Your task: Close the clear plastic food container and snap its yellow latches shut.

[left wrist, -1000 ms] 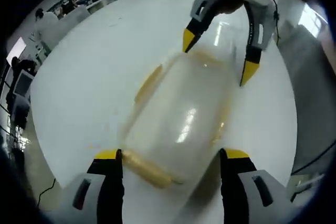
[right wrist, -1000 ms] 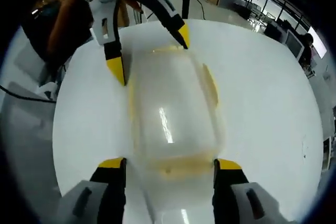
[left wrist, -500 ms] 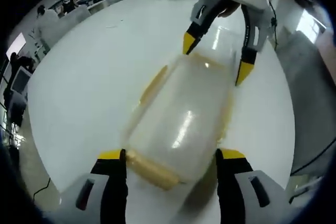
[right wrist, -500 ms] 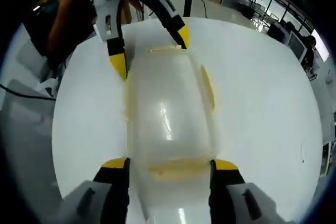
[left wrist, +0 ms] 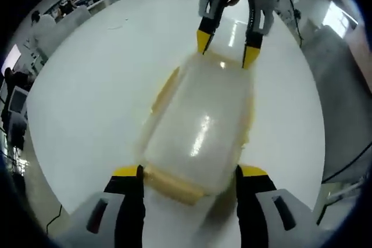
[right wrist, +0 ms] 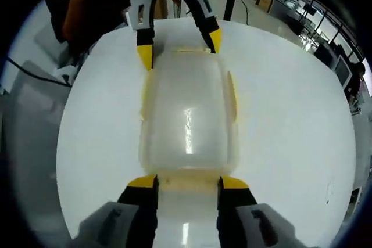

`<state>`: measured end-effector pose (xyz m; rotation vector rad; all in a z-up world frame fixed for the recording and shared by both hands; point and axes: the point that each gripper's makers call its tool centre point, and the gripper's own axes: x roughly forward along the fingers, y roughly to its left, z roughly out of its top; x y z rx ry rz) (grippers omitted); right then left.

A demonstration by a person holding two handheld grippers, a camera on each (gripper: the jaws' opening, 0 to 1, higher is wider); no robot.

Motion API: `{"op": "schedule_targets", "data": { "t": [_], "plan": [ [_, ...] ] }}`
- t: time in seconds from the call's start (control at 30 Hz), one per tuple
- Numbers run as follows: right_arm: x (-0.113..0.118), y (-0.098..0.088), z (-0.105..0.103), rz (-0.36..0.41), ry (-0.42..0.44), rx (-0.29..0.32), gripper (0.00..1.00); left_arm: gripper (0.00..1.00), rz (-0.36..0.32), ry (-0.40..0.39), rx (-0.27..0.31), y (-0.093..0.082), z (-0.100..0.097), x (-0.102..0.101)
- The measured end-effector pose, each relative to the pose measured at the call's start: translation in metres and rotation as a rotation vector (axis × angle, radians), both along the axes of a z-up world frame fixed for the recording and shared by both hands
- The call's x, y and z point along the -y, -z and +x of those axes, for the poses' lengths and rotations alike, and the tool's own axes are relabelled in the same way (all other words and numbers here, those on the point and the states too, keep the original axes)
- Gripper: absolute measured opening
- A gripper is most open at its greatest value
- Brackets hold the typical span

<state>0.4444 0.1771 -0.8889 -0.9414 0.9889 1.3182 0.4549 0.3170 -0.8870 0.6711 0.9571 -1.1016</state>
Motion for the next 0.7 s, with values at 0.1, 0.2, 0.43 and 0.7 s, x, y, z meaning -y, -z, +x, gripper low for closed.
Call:
{"op": "schedule_targets", "data": {
  "t": [0.1,0.2,0.43,0.7],
  "plan": [
    [0.001,0.001,0.001,-0.004,-0.001,-0.003,0.37,0.62,0.024,0.041,-0.005,0.0,-0.001,-0.002],
    [0.002,0.0,0.001,0.0,-0.004,-0.006,0.37,0.59,0.068,0.108,-0.015,0.0,-0.004,-0.007],
    [0.003,0.001,0.002,0.012,0.007,-0.02,0.37,0.54,0.13,0.243,-0.02,0.001,-0.004,-0.015],
    [0.004,0.002,0.001,0.007,-0.076,0.003,0.37,0.38,0.151,0.297,-0.018,0.001,-0.004,-0.016]
  ]
}}
